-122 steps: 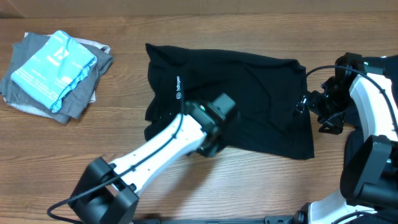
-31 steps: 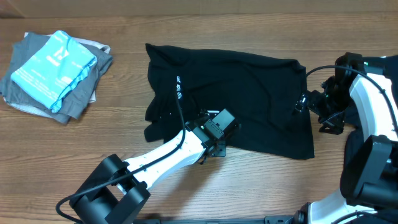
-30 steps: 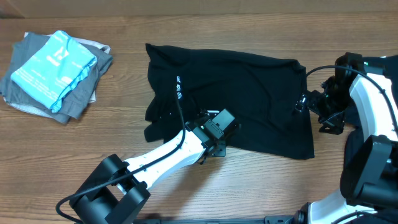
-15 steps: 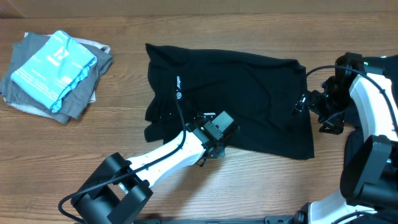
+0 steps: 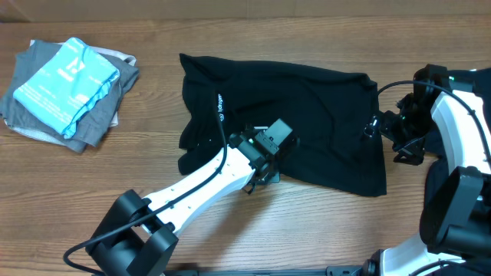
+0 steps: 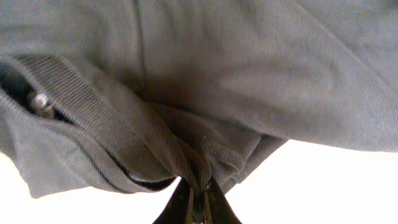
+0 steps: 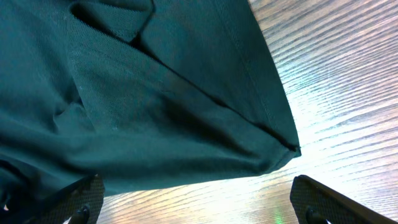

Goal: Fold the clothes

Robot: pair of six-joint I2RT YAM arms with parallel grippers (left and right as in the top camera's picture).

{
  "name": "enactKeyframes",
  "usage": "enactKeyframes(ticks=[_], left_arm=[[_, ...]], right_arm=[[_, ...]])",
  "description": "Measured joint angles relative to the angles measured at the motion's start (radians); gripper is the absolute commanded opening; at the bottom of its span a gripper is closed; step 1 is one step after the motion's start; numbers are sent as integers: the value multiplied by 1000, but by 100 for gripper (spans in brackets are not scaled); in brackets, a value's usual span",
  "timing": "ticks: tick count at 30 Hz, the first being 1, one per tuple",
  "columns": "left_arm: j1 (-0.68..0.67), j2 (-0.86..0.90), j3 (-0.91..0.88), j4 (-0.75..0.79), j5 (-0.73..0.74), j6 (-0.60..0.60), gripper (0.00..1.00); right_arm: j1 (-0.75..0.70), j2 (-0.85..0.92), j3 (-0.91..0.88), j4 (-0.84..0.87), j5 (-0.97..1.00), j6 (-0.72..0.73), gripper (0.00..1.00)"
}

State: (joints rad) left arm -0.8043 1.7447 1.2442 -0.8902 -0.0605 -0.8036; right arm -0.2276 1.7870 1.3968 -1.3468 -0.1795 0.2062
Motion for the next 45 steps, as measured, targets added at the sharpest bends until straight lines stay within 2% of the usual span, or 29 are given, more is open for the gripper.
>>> enactKeyframes(ticks=[10,12,22,26,27,29,30,31,36,39,42,45], left_arm=[[0,-2,20,-146,73,39,5],[0,-2,26,-146,76,49,8],[0,2,34,43,-6,72,15],[2,53,34,122,-55,83,28],[4,71,34,137,-60,90,36],[15,104,32,158,-60,114,61],[23,113,31,154,-59,122,69],[35,117,31,137,-57,135,73],[98,111,73,0,-56,156,82],[135,70,115,-80,-55,160,78],[162,-8,143,-128,-42,162,63],[168,-48,151,-159,-34,175,52]], right_arm=[[0,0,0,0,0,0,100],[0,0,0,0,0,0,100],[0,0,0,0,0,2,100],[0,0,0,0,0,3,100],[0,0,0,0,0,3,100],[0,0,0,0,0,2,100],[0,0,0,0,0,2,100],[0,0,0,0,0,2,100],[0,0,0,0,0,2,100],[0,0,0,0,0,2,100],[0,0,0,0,0,2,100],[0,0,0,0,0,2,100]])
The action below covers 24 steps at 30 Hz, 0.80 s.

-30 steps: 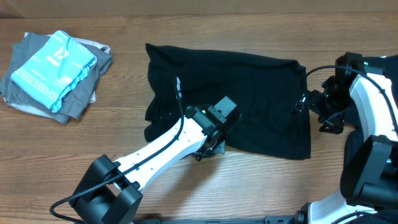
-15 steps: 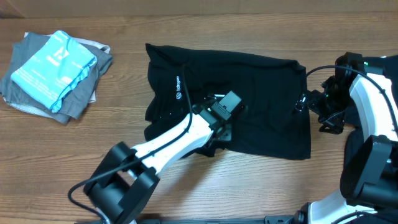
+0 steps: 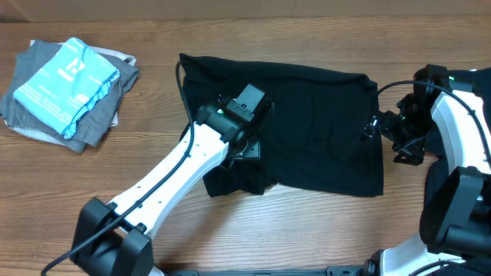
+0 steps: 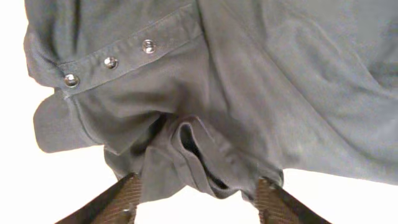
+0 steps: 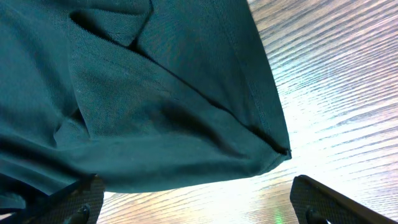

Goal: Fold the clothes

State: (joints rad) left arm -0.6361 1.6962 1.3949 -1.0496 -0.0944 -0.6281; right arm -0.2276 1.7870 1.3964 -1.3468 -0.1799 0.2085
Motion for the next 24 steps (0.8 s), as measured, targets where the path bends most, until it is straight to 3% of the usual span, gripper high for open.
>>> enactKeyframes(ticks=[7,12,24], left_arm=[[-26,25,-131,94,8,20,50],[-23,66,-222,171,3,34,57],[-23,68,-225,243,-39,77,59]], right_arm=[[0,0,0,0,0,0,100],[0,0,0,0,0,0,100],[0,0,0,0,0,0,100]])
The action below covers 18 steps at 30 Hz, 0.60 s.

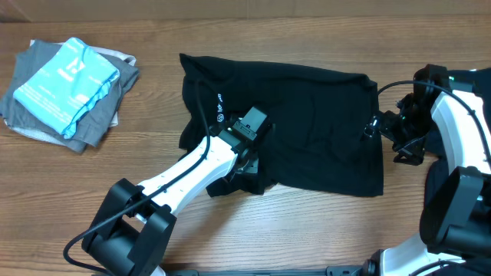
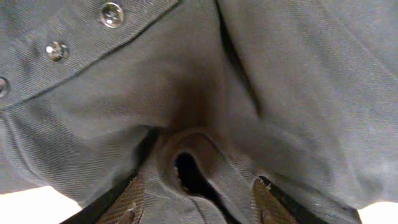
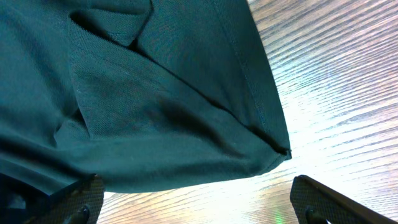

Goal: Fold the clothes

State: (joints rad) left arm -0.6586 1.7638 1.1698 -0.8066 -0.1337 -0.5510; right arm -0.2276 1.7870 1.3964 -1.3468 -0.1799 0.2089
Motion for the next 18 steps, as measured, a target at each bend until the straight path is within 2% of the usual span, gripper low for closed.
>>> enactKeyframes(ticks=[3,13,18], left_arm=[[0,0,0,-3,-20,21,58],[0,0,-2,-4,-36,84,41],[0,0,-28,3,-36,88,43]], right_arm=[[0,0,0,0,0,0,100],[0,0,0,0,0,0,100],[0,0,0,0,0,0,100]])
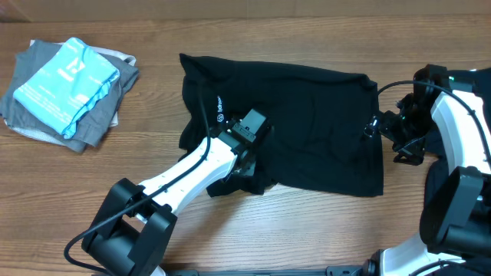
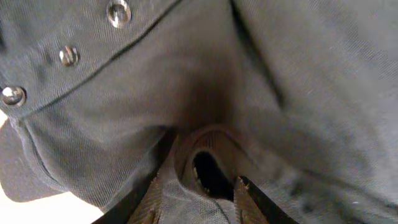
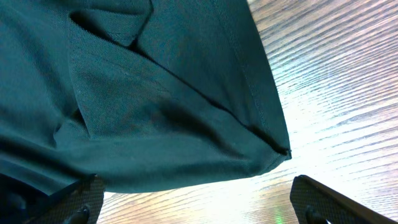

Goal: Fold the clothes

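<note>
A black shirt (image 1: pixel 314 107) lies spread out on the wooden table (image 1: pixel 322 230), its lower left part bunched up. My left gripper (image 1: pixel 242 162) sits low on that bunch. In the left wrist view the placket with metal snaps (image 2: pixel 118 12) lies above my left gripper (image 2: pixel 199 199), whose jaws stand partly drawn in around a raised fold of fabric (image 2: pixel 205 168), with a gap still between them. My right gripper (image 1: pixel 377 127) is at the shirt's right edge, jaws wide open over bare wood (image 3: pixel 199 202), just off the shirt's hem corner (image 3: pixel 273 146).
A stack of folded clothes (image 1: pixel 69 88), grey with a light blue piece on top, lies at the far left of the table. The right arm's base (image 1: pixel 460 199) stands at the right edge, its cable looping above the shirt's right side.
My left gripper's fingers have drawn closer together around the raised fold and sit slightly nearer the cloth. The shirt and the right arm have not moved.
My left gripper was first shut on the shirt's lower edge near the middle. Then it stood open higher up, the lower left part of the shirt lying bunched. It then sat low over that bunch, jaws wide, and now they have narrowed on a fold. The right gripper stayed open.
</note>
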Robot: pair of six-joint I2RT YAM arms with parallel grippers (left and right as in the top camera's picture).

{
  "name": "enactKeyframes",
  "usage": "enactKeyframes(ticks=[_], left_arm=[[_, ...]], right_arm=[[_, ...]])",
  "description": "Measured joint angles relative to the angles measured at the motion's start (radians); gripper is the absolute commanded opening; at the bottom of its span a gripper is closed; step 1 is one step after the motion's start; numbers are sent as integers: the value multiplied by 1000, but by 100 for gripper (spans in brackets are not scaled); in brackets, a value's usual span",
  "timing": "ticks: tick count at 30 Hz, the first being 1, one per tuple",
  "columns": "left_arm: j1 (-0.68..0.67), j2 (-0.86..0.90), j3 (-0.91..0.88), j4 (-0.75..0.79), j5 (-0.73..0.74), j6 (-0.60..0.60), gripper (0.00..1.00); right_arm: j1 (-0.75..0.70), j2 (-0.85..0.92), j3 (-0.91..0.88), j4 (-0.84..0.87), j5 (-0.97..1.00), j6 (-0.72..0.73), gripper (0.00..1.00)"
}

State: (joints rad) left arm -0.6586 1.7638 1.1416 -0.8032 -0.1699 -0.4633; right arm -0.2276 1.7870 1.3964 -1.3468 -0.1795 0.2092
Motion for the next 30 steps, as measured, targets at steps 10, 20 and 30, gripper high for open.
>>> enactKeyframes(ticks=[10,20,30], left_arm=[[0,0,-10,21,-11,7,4],[0,0,-10,-23,-13,7,4],[1,-24,-10,-208,51,-32,4]], right_arm=[[0,0,0,0,0,-1,100],[0,0,0,2,0,0,100],[0,0,0,2,0,0,100]])
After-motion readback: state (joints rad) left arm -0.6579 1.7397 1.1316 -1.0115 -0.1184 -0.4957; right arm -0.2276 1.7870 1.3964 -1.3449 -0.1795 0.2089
